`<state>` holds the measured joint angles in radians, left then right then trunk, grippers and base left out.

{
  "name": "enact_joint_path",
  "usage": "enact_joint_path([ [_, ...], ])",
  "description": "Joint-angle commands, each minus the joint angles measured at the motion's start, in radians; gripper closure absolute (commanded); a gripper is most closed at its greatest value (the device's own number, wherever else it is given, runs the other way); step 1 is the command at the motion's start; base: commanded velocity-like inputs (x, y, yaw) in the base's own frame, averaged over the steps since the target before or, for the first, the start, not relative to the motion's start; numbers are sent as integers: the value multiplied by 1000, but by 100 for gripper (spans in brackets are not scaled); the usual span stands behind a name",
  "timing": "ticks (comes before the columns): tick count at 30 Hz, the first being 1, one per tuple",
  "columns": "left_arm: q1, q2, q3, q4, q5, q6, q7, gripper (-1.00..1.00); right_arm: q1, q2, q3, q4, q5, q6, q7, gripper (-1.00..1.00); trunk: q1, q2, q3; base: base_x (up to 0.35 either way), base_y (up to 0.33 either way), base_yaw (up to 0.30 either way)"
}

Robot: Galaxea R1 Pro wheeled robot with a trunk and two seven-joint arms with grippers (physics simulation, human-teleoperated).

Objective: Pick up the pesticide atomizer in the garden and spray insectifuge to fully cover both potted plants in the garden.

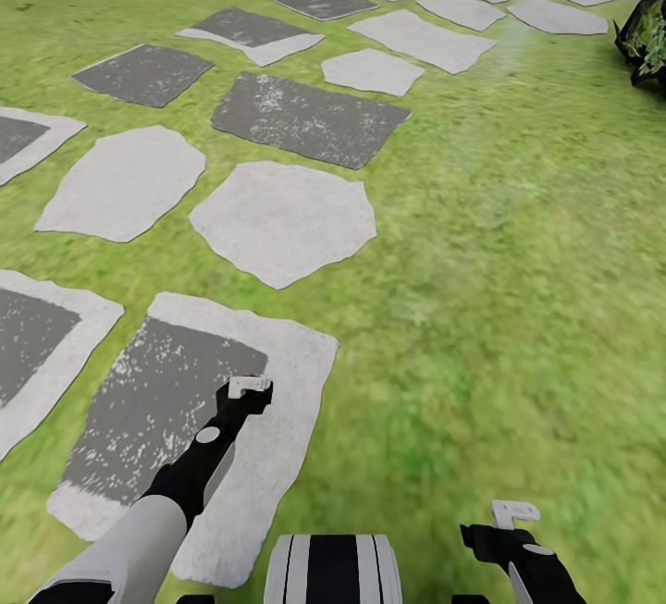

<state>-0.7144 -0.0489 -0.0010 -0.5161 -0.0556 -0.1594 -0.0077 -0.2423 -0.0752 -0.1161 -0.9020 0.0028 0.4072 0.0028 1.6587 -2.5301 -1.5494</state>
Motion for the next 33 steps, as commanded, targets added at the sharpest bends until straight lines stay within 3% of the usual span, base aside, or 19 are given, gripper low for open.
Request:
enact_joint_path([
  [1,0,0,1,1,-6,-3,-1,-100,0,0,0,-2,0,5,0,-100,0,0,-1,-21,0,0],
  [33,0,0,0,1,-6,-3,0,-100,0,0,0,-2,0,5,0,-100,0,0,7,-10,0,0],
])
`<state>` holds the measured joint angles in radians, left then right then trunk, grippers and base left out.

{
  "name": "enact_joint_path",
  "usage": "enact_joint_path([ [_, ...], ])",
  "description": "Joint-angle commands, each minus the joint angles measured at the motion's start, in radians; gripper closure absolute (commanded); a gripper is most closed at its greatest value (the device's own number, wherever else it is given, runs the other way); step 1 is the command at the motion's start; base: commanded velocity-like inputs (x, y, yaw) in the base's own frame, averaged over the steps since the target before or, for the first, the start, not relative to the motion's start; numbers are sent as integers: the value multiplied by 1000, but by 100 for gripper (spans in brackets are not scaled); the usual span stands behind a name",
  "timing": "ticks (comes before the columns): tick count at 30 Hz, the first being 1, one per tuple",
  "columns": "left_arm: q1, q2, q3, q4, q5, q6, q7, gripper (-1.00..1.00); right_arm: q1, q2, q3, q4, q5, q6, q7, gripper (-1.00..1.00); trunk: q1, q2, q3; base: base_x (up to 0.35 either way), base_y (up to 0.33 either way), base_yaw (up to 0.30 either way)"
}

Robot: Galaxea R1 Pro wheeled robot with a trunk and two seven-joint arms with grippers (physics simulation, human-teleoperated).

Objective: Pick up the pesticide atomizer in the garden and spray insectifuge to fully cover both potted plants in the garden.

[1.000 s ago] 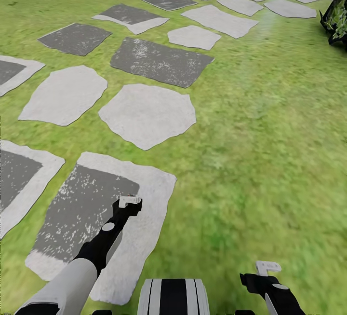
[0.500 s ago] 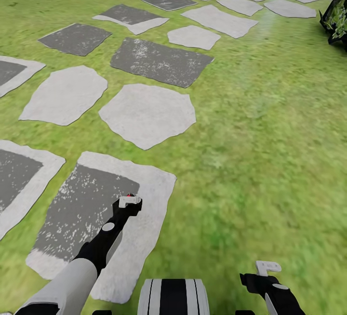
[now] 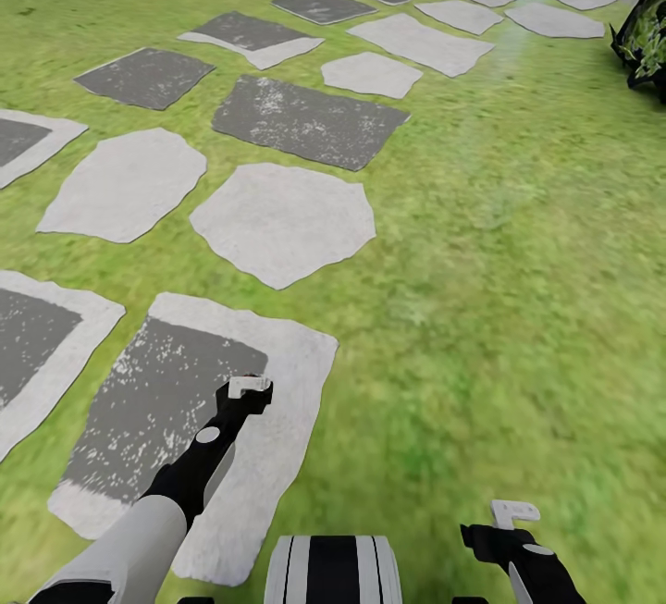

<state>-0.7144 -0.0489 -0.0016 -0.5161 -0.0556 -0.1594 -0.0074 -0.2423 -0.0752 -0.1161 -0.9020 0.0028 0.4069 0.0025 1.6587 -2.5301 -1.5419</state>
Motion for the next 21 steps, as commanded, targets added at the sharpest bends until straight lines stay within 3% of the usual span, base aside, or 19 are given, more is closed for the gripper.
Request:
enact_joint_path([
  [1,0,0,1,1,-6,-3,-1,-100,0,0,0,-2,0,6,0,-100,0,0,0,0,0,0],
  [21,0,0,2,1,-6,-3,0,-100,0,0,0,-2,0,6,1,-100,0,0,8,0,0,0],
])
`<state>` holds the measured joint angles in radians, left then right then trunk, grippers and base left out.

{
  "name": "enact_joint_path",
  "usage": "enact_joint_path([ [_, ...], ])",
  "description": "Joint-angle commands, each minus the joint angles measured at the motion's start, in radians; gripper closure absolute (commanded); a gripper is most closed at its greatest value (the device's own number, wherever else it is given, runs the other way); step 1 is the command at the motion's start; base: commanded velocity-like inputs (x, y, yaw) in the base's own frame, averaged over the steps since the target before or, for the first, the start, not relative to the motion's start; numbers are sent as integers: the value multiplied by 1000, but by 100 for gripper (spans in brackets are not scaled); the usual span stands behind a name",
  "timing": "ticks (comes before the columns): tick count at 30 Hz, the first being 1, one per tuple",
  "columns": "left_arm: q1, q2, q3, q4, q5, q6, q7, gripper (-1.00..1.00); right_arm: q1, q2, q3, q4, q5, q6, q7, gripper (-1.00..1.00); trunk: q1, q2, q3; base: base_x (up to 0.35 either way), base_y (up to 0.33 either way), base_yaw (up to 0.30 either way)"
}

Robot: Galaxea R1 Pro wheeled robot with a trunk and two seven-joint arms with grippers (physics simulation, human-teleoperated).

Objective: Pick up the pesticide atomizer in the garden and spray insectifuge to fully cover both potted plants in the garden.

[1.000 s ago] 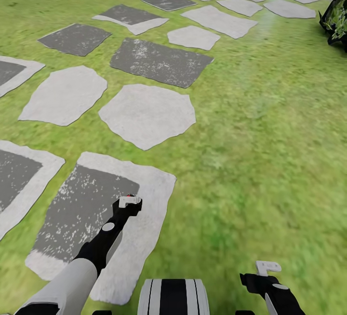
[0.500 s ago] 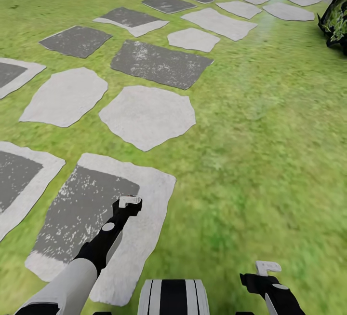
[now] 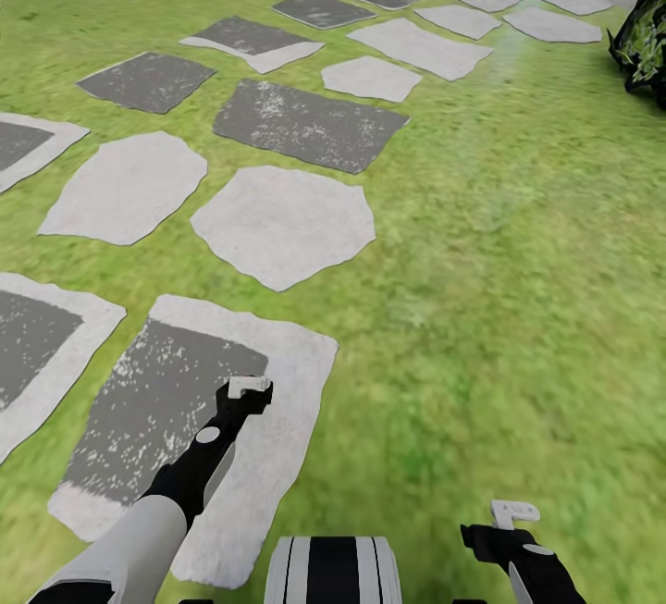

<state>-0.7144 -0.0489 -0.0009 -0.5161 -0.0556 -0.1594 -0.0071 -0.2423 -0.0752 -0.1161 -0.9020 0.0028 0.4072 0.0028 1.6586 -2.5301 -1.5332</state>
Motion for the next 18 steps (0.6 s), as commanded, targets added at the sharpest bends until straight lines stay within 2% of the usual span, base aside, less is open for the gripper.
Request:
enact_joint_path([
  [1,0,0,1,1,-6,-3,-1,-100,0,0,-1,-2,0,5,0,-100,0,0,1,0,0,0],
  [18,0,0,0,1,-6,-3,-1,-100,0,0,-1,-2,0,5,0,-100,0,0,7,-9,0,0],
])
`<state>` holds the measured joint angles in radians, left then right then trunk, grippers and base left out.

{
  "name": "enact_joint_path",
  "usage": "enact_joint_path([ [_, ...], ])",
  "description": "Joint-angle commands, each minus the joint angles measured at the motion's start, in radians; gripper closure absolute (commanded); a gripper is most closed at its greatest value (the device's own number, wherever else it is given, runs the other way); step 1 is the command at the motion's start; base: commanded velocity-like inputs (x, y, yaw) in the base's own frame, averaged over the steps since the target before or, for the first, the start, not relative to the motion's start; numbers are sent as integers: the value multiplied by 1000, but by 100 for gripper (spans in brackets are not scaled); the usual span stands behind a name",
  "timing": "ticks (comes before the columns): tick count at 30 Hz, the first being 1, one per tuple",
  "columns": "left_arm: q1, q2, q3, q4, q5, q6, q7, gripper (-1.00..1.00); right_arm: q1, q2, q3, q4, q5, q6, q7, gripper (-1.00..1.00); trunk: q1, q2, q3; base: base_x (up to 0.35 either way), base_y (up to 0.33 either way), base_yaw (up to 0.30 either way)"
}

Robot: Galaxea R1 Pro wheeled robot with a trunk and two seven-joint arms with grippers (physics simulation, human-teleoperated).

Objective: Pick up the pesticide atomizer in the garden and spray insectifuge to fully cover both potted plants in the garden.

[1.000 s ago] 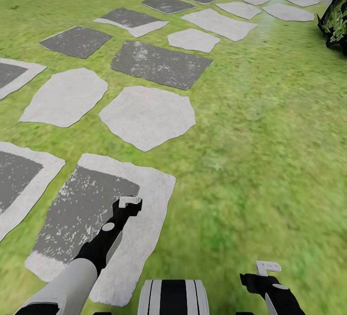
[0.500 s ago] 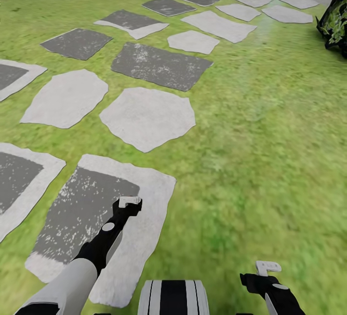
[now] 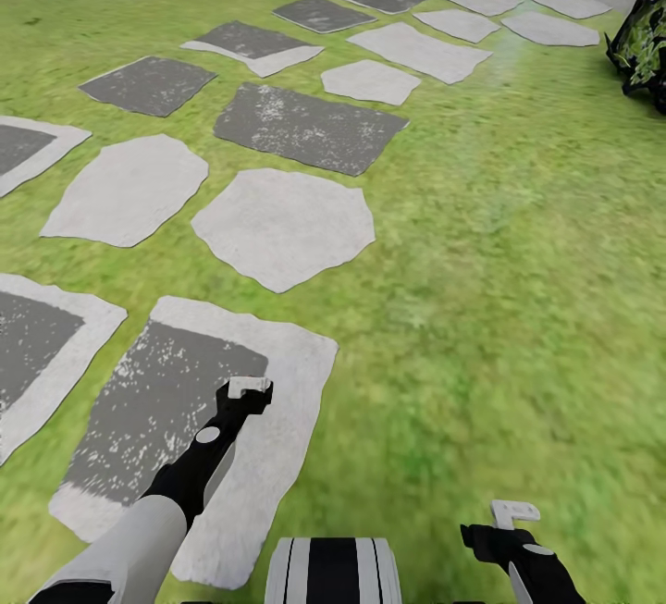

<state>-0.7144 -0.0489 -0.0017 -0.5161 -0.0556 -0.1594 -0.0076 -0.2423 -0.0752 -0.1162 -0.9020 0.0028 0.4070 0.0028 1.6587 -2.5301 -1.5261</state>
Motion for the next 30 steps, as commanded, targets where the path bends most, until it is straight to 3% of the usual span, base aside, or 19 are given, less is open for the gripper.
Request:
enact_joint_path([
  [1,0,0,1,1,-6,-3,-1,-100,0,0,0,-2,0,5,0,-100,0,0,-1,-16,0,0],
  [9,0,0,2,1,-6,-3,-1,-100,0,0,0,-2,0,6,0,-100,0,0,-1,-5,0,0],
  [10,0,0,2,1,-6,-3,0,100,0,0,0,-2,0,6,0,-100,0,0,-1,0,0,0],
  [30,0,0,2,1,-5,-3,0,100,0,0,0,-2,0,6,0,-100,0,0,-1,0,0,0],
])
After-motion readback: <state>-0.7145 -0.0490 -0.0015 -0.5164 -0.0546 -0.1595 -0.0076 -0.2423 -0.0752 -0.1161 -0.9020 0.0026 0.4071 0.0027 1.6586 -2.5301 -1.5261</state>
